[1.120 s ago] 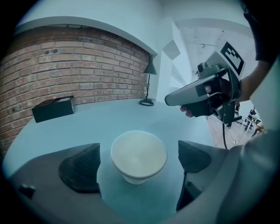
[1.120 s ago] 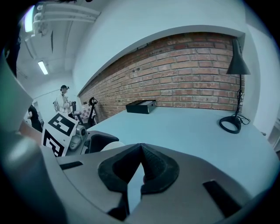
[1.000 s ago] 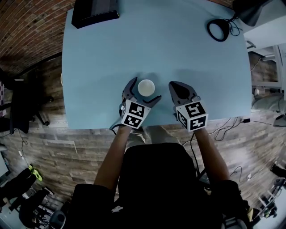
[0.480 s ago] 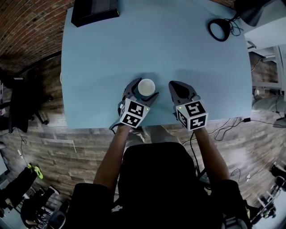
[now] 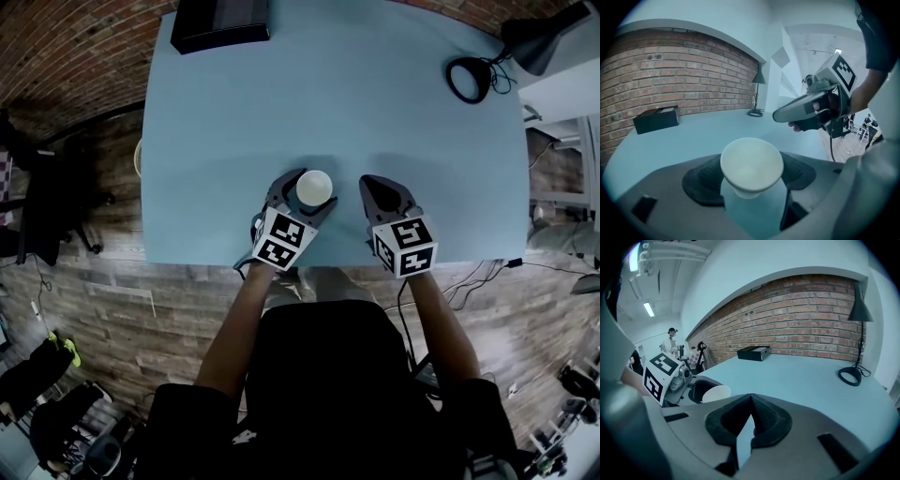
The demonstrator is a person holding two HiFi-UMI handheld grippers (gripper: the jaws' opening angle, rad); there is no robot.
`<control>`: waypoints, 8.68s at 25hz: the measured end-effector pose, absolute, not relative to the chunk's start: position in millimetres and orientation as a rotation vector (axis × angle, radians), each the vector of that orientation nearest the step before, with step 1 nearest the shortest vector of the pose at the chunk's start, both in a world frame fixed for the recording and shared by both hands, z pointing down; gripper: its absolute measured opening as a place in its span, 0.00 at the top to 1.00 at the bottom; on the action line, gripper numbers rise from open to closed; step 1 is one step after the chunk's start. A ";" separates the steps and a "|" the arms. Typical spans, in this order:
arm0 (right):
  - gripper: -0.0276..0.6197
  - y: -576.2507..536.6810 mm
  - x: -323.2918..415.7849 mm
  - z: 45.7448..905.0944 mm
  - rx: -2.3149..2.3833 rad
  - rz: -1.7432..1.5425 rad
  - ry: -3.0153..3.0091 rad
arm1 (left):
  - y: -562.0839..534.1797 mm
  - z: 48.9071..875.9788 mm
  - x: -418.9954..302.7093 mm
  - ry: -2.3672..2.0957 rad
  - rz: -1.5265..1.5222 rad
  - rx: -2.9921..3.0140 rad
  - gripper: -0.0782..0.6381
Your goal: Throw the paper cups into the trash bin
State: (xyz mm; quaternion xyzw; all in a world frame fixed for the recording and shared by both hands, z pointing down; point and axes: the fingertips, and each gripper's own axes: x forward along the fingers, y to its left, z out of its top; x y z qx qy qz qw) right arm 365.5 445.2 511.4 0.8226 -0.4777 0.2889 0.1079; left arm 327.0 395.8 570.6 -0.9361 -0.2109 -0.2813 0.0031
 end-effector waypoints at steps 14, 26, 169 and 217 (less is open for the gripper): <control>0.96 369.8 340.9 487.5 2.334 0.729 -1.627 | 323.2 512.8 284.2 -0.322 -0.750 -3.054 0.41; 0.96 290.9 293.3 461.8 2.190 0.653 -1.888 | 253.0 459.6 218.4 0.087 -0.629 -3.147 0.41; 0.96 -272.7 2.7 393.5 1.772 0.487 -2.386 | -266.0 378.1 -97.1 0.822 -0.446 -3.128 0.42; 0.96 -294.3 101.9 744.2 2.233 1.325 -1.469 | -369.7 824.8 115.3 -0.374 -1.139 -3.240 0.42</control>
